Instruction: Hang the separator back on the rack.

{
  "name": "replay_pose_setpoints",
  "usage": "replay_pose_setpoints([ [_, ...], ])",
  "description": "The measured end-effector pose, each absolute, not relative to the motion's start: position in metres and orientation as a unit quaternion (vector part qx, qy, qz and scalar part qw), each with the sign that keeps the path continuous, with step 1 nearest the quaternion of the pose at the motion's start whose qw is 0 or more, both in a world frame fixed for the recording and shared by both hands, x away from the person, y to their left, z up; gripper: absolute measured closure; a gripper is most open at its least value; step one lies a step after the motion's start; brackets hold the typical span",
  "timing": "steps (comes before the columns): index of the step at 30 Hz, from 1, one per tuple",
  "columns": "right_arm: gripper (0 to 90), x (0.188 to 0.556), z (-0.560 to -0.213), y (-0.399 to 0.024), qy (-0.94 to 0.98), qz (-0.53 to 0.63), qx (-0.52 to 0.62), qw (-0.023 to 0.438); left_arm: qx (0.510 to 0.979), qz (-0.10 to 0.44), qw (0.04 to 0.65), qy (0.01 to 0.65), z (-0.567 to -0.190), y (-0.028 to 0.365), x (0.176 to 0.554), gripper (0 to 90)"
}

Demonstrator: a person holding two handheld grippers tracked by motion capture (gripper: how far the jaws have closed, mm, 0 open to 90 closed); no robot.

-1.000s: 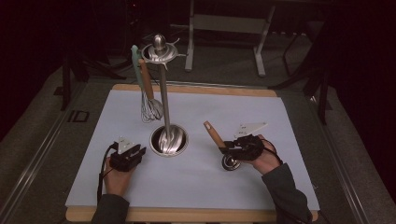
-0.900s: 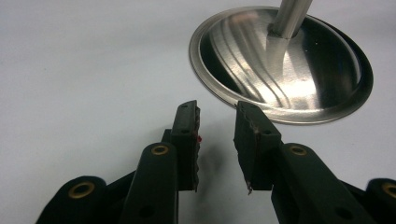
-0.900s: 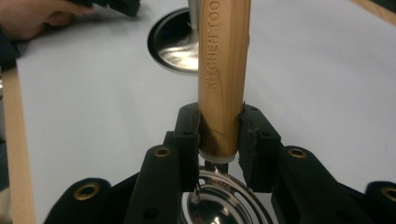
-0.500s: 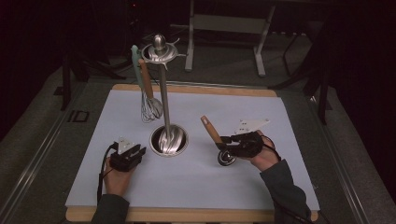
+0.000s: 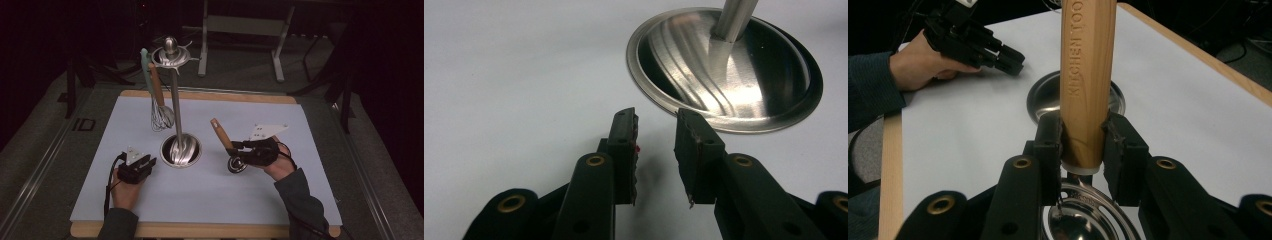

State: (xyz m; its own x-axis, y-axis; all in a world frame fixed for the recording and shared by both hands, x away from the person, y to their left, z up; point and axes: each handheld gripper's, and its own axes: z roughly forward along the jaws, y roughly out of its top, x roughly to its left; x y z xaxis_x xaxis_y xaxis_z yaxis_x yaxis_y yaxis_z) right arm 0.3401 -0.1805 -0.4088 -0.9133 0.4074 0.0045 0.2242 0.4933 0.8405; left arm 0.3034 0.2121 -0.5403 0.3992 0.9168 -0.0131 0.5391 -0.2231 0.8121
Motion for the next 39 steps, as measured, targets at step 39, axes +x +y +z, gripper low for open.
replay_pose_setpoints([
  [39, 71.0, 0.339, -0.343, -0.159, 0.838, 0.508, 0.129, 0.155, 0.742, 0.244, 0.387, 0.491, -0.54, 0.213, 0.303, 70.4],
])
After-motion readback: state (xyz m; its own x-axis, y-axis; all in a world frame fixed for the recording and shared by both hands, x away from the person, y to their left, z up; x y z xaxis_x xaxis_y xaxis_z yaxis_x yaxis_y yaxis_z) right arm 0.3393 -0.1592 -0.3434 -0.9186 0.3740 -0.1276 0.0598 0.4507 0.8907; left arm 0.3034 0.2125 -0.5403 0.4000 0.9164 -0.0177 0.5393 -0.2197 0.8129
